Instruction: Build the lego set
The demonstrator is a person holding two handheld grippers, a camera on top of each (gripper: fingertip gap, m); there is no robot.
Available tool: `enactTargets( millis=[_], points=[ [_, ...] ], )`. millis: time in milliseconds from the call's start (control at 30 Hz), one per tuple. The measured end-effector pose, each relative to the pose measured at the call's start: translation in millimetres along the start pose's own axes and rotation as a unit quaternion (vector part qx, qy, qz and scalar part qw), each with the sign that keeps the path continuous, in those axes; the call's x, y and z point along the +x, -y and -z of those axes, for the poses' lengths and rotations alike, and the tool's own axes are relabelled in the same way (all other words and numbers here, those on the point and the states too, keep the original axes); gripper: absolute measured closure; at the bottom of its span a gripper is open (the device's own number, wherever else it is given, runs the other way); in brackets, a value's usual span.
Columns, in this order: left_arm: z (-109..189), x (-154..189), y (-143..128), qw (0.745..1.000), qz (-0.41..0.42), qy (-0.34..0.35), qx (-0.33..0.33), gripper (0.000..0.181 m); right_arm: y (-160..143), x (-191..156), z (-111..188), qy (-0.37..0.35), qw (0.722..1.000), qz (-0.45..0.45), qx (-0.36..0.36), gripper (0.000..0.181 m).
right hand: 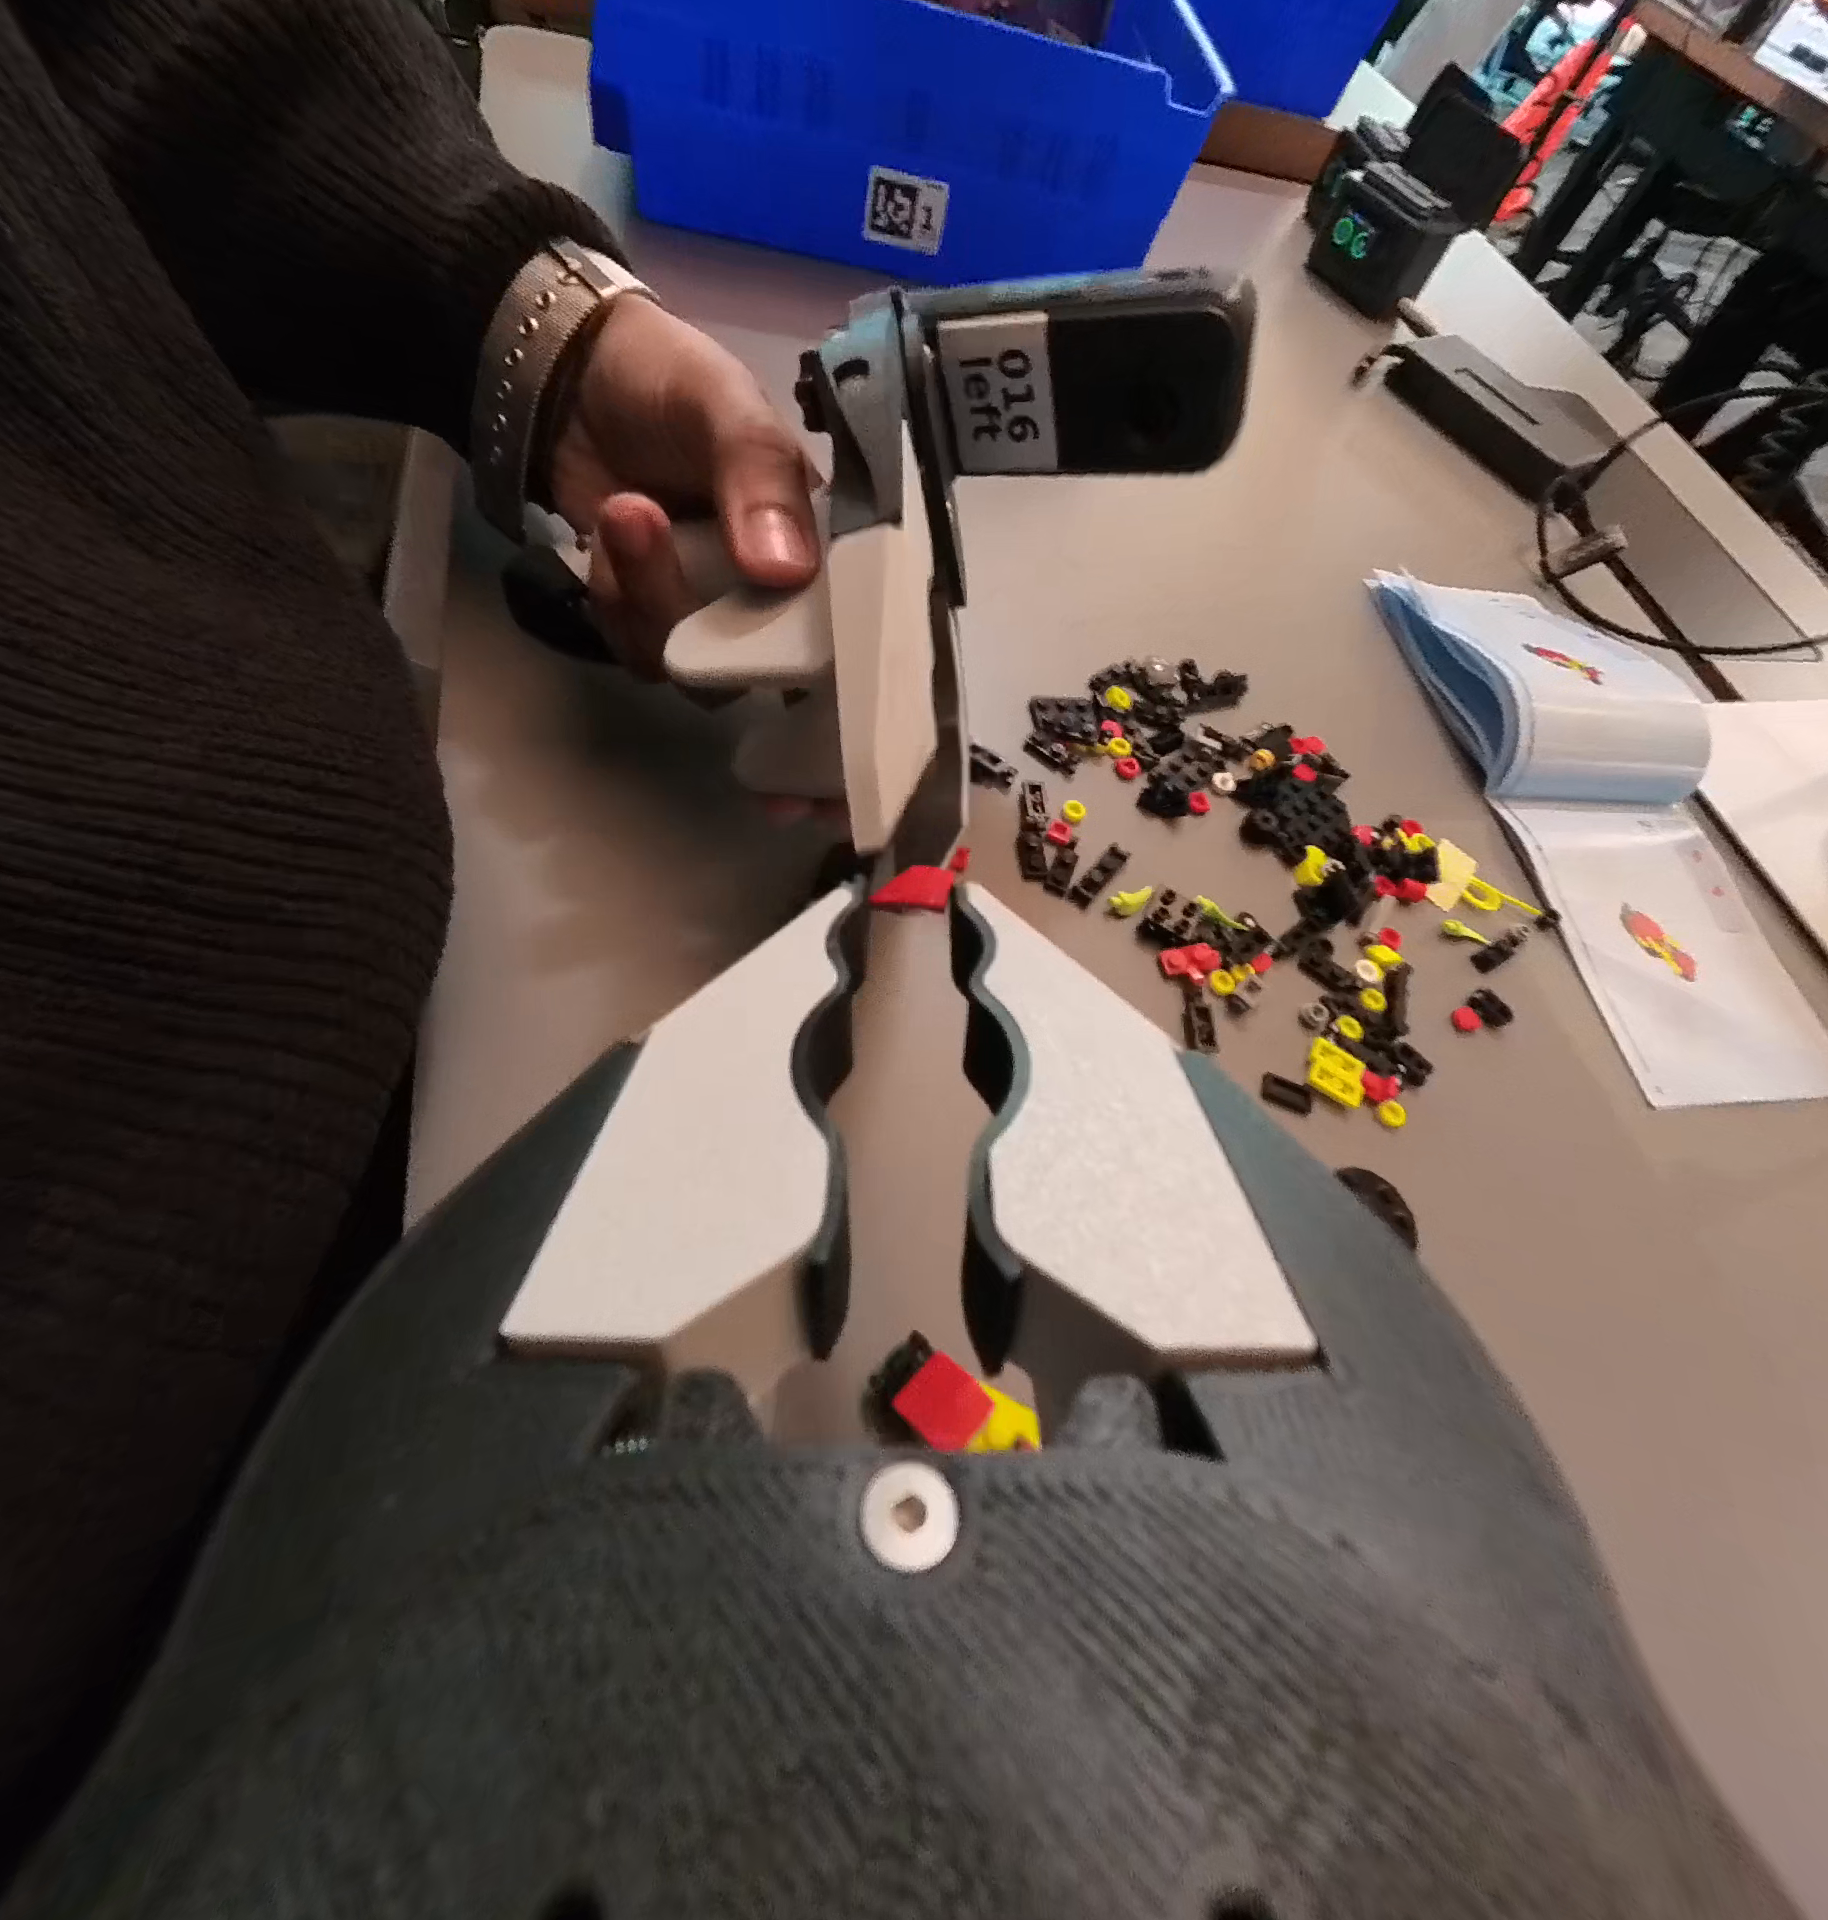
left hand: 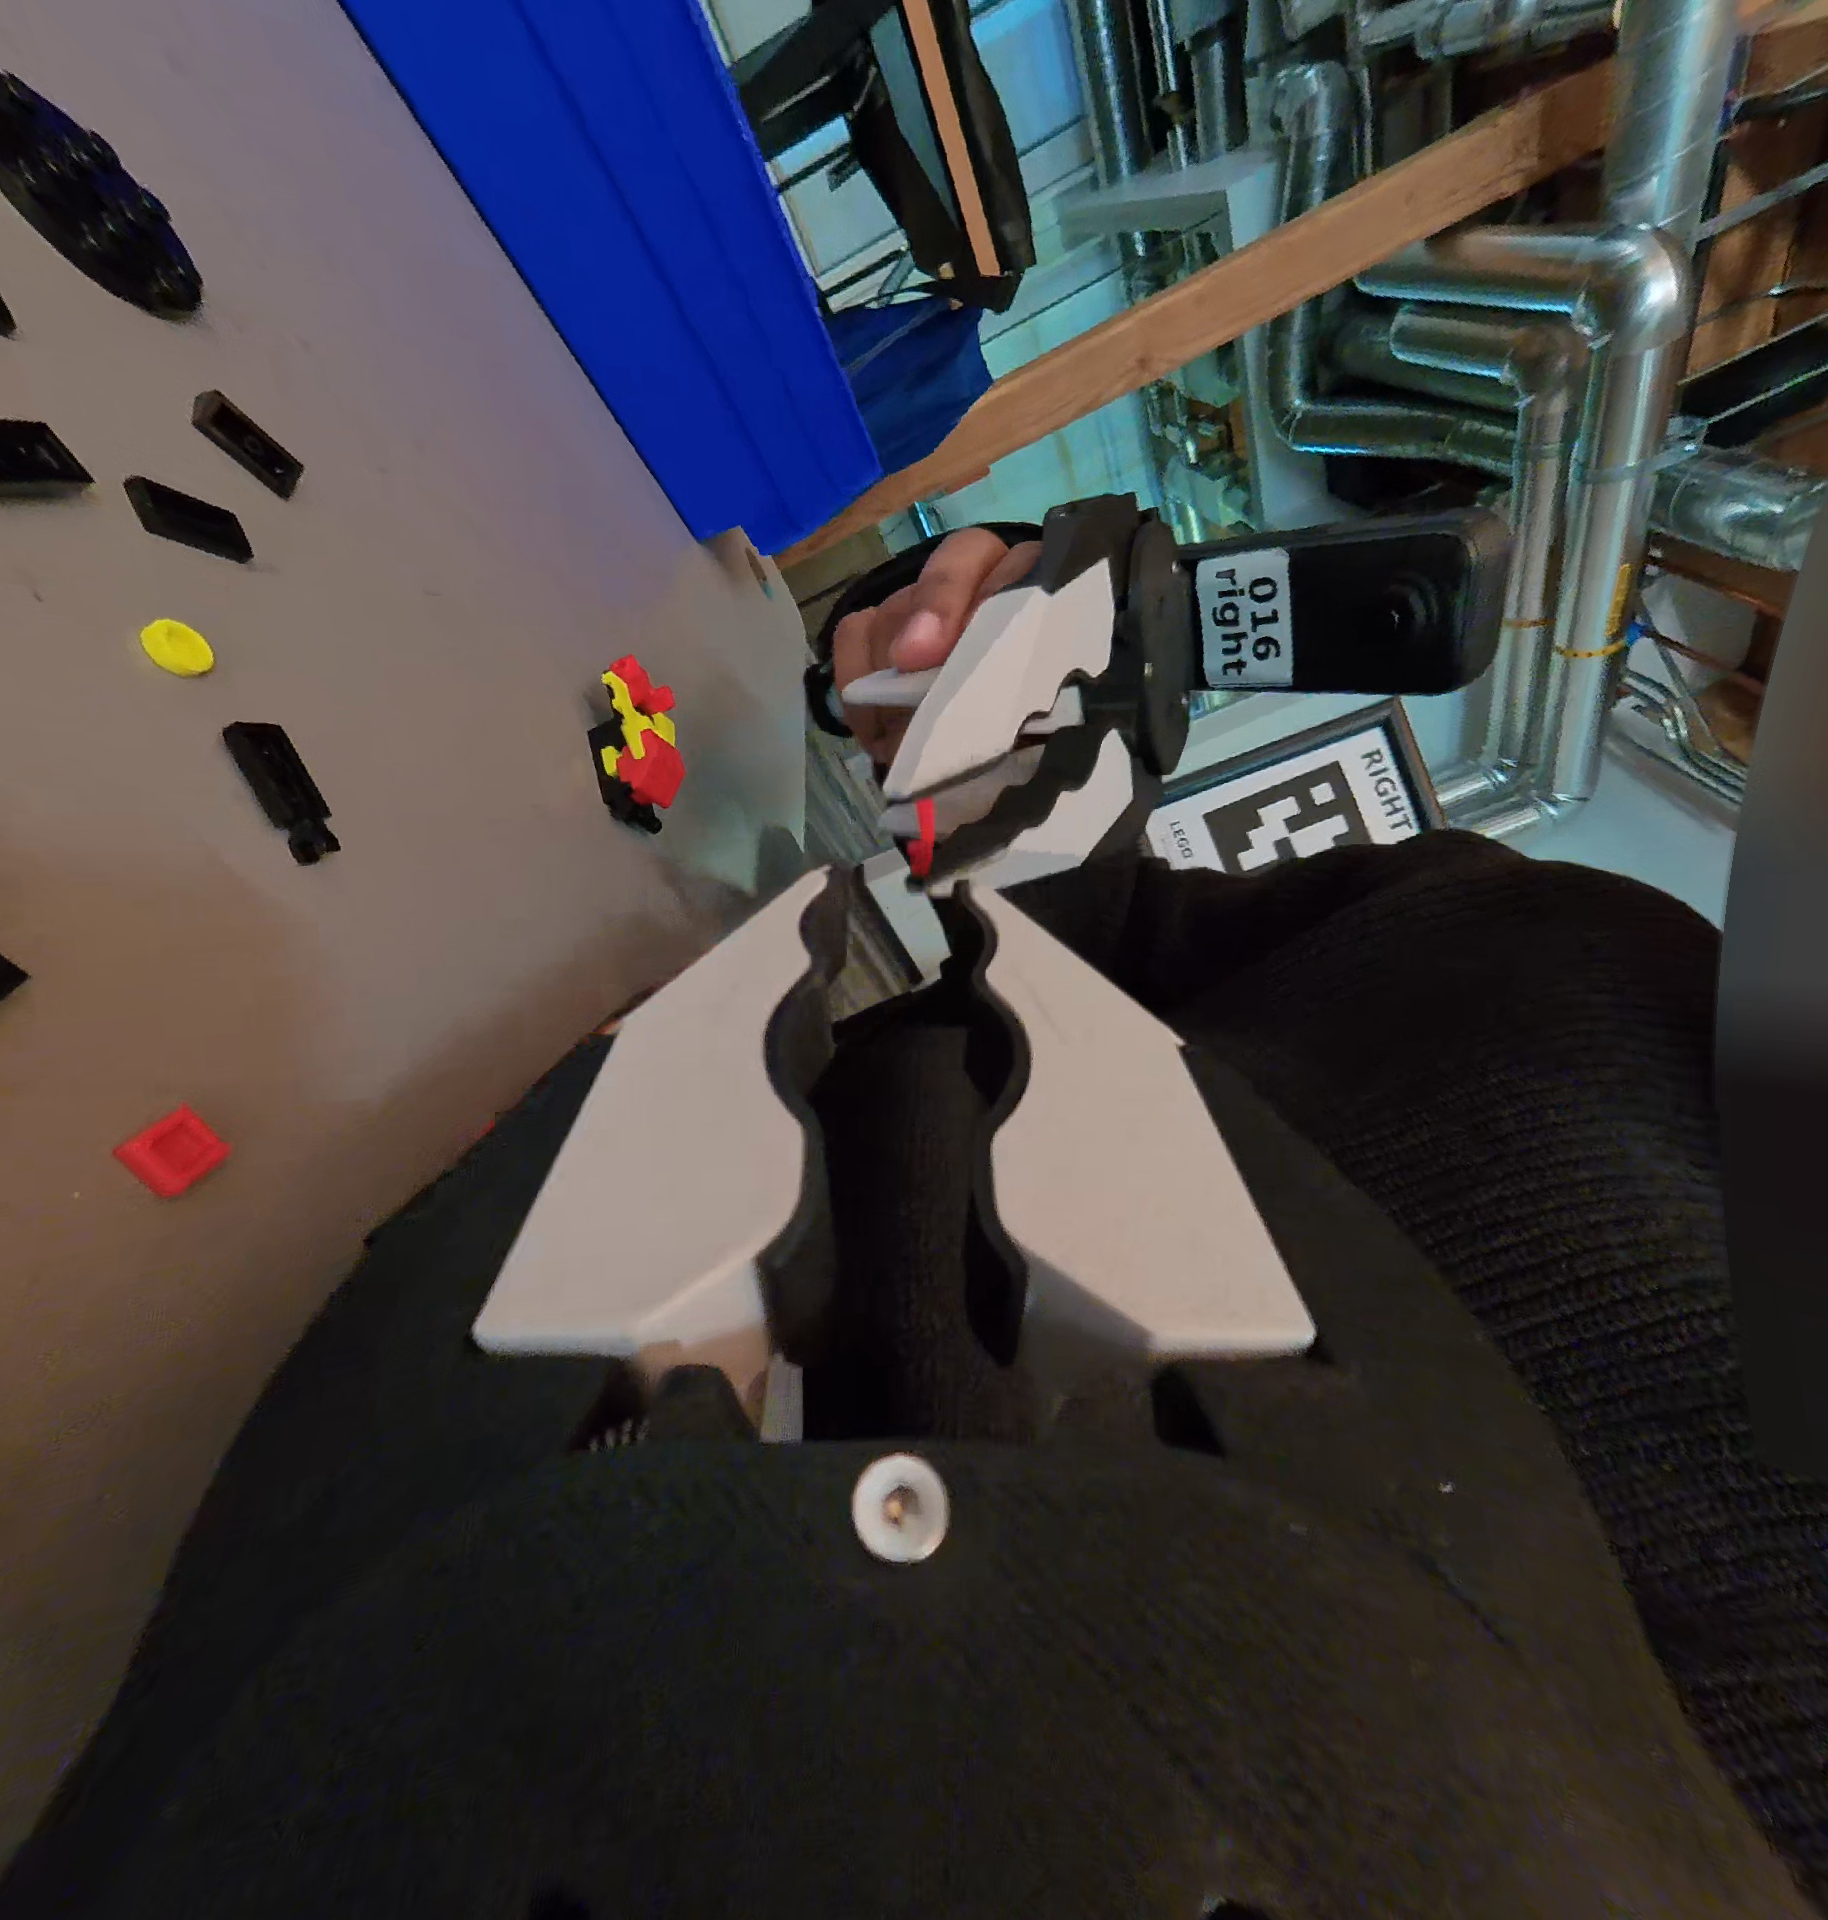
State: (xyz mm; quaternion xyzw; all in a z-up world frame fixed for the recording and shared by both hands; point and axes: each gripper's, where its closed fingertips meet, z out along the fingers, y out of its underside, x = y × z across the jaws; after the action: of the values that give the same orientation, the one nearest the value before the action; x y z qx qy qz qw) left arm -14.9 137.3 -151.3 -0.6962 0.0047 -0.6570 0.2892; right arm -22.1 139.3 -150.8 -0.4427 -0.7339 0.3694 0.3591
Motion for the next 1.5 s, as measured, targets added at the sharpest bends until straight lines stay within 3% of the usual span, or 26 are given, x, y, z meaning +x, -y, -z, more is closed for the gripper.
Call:
enactTargets(
  millis=[133, 333, 467, 733, 1500],
  points=[
    [-3, -2, 1, 0.999, -0.031, 0.036, 0.004, 0.162, -29, 23, 34, -0.078, 0.995, -0.034, -0.044, 0.167],
    [-37, -15, -1, 0.98, -0.123, 0.149, -0.048, 0.156, -96, 42, 84, -0.19, 0.951, -0.221, -0.103, 0.167],
    [-60, -40, 0, 0.944, -0.192, 0.241, -0.117, 0.148, -99, 32, 76, -0.166, 0.938, -0.288, -0.093, 0.167],
    [-86, -74, -6, 0.873, -0.284, 0.33, -0.222, 0.142, -105, 25, 61, -0.152, 0.939, -0.286, -0.116, 0.167],
    [-91, -83, -12, 0.898, -0.226, 0.296, -0.233, 0.16, -115, 23, 54, -0.14, 0.934, -0.3, -0.136, 0.167]
  ],
)
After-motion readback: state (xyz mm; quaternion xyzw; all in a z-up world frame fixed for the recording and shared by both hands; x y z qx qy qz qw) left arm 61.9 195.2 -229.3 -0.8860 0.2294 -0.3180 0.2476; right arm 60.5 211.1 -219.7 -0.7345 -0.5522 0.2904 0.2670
